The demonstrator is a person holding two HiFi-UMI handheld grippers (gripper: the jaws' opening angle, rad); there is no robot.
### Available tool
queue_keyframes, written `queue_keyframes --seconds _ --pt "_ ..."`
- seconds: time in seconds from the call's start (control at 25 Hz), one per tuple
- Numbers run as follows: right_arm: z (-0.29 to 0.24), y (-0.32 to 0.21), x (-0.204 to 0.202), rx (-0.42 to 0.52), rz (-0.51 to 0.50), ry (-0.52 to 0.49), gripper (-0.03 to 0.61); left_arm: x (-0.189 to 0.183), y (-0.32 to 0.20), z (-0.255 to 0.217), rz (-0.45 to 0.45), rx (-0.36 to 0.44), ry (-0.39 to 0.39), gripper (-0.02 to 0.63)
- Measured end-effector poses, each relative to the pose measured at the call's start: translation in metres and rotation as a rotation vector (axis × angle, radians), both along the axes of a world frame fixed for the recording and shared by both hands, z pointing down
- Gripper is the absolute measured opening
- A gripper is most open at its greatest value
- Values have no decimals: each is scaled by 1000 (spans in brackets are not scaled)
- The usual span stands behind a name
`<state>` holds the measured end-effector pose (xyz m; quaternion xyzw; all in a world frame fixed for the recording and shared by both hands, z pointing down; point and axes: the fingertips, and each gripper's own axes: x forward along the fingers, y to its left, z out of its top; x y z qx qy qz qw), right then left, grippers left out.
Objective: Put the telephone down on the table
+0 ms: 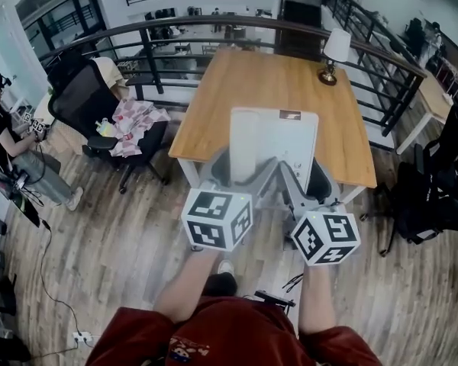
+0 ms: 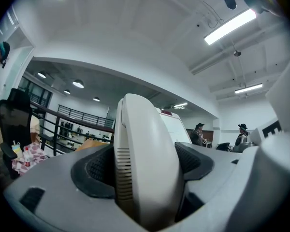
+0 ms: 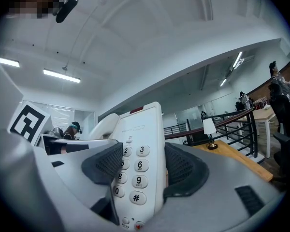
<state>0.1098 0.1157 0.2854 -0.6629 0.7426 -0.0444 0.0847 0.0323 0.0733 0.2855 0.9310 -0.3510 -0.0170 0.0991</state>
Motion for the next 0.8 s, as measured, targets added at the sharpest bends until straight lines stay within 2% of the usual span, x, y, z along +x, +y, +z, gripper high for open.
queue_keyframes --seconds 0.36,0.8 --pt "-7 -76 -25 -10 -22 12 285 -26 -75 -6 -22 -11 11 393" --pt "-12 -146 -60 -7 -45 22 287 -62 -143 -10 -44 -7 23 393"
